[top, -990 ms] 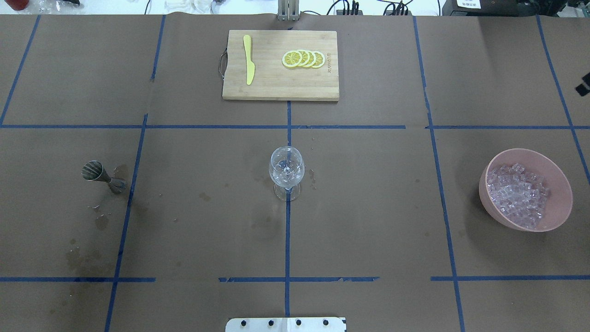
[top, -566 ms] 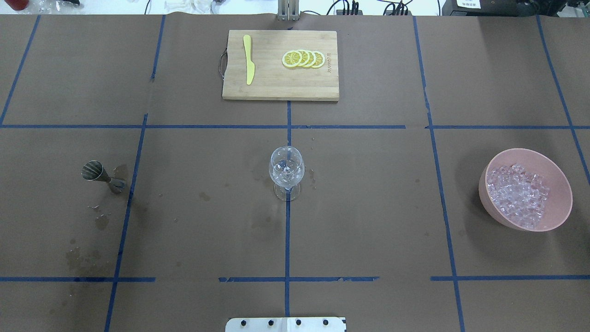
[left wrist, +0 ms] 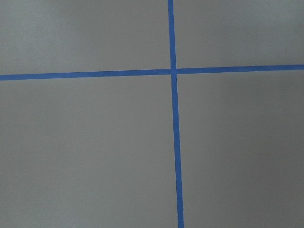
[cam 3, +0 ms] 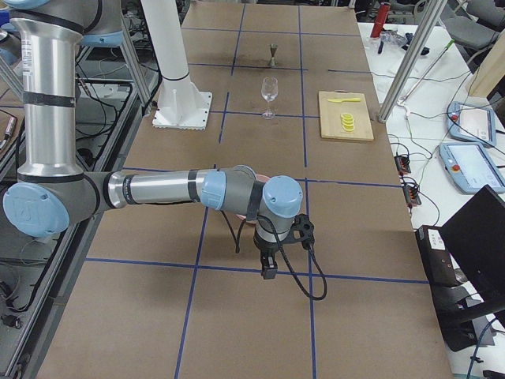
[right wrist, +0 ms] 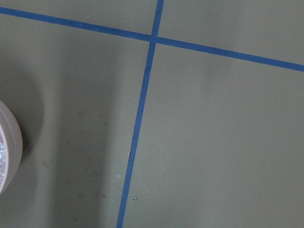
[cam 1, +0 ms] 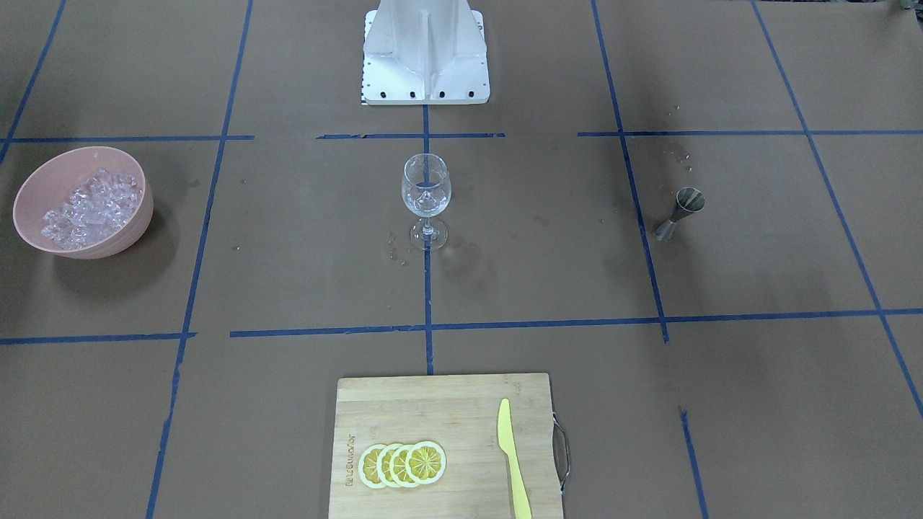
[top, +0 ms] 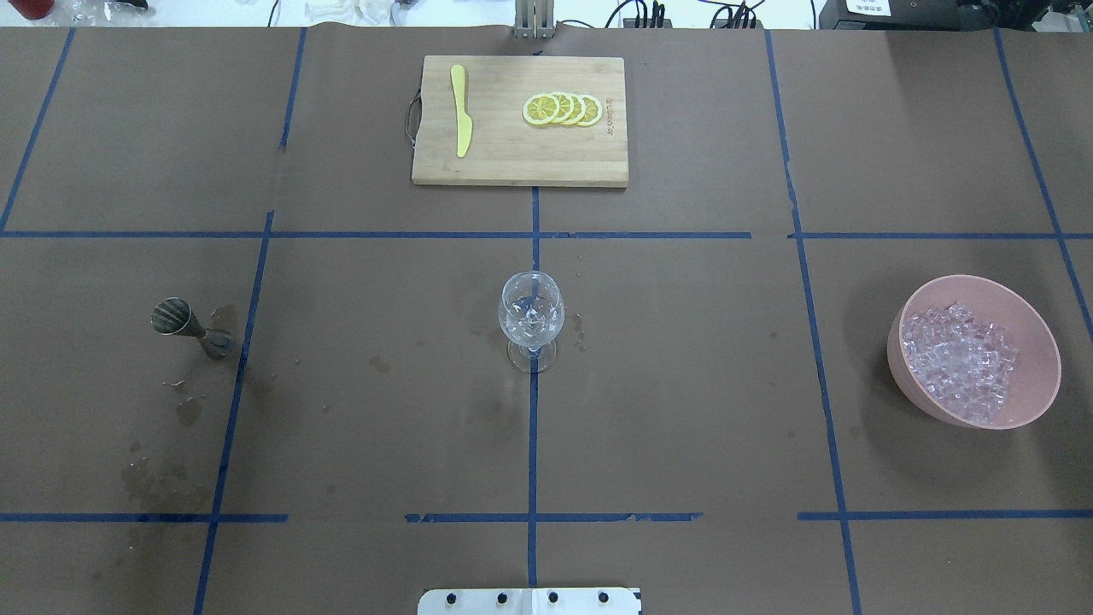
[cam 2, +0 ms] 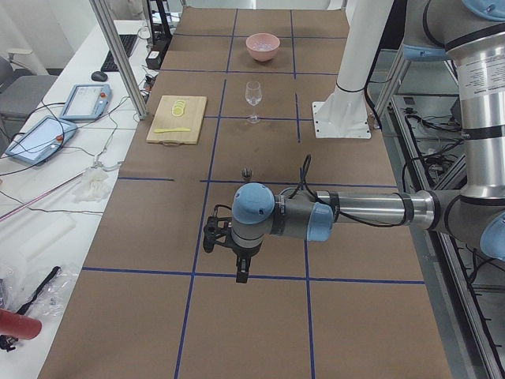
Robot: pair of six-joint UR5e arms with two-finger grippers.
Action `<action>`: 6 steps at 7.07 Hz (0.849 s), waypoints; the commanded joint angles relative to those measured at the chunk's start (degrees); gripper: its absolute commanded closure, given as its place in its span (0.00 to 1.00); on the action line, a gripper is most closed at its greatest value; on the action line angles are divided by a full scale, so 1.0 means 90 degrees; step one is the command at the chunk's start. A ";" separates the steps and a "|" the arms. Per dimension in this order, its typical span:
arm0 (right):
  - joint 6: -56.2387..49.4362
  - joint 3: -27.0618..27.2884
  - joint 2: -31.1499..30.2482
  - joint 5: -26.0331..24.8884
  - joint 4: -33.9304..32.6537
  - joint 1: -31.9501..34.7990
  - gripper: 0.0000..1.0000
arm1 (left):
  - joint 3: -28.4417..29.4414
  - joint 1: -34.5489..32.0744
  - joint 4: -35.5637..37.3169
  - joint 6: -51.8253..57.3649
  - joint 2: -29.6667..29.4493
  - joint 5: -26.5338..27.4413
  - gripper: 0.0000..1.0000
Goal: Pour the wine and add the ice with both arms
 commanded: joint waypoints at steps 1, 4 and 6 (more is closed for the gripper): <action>0.0526 -0.0014 -0.0065 0.0010 0.0443 -0.0014 0.00 | 0.0008 0.0001 0.0000 -0.0005 0.0006 0.0001 0.00; 0.1212 -0.0034 -0.0505 -0.0137 0.1668 -0.0356 0.00 | -0.0002 0.0010 0.0000 -0.0005 0.0006 0.0001 0.00; 0.1273 -0.0034 -0.0505 -0.0118 0.1668 -0.0415 0.00 | -0.0002 0.0010 0.0000 -0.0005 0.0006 0.0001 0.00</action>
